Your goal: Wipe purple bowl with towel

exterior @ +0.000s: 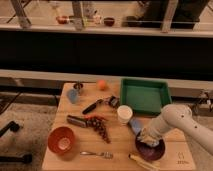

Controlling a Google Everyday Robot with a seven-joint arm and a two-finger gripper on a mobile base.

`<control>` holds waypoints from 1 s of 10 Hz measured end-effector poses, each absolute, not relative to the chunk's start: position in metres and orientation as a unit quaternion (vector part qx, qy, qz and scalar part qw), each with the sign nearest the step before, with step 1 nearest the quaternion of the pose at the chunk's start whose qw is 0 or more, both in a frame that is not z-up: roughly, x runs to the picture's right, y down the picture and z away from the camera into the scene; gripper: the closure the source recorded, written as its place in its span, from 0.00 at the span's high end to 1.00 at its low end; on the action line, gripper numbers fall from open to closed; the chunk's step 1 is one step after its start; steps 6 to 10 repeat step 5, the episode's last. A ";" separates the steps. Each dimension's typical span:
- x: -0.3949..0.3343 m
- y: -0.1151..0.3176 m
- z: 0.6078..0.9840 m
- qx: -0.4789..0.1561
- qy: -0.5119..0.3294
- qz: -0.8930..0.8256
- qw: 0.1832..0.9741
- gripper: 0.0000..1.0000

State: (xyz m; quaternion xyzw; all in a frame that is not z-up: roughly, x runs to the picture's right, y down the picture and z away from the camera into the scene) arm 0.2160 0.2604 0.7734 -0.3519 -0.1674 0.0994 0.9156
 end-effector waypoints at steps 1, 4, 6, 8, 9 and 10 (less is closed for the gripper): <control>0.220 0.259 0.777 -0.352 -0.164 0.104 0.916 0.00; 0.238 0.258 0.782 -0.351 -0.153 0.119 0.916 0.00; 0.244 0.258 0.782 -0.350 -0.152 0.122 0.916 0.00; 0.244 0.258 0.782 -0.350 -0.152 0.122 0.916 0.00; 0.244 0.258 0.782 -0.350 -0.152 0.122 0.916 0.00; 0.244 0.258 0.782 -0.350 -0.152 0.122 0.916 0.00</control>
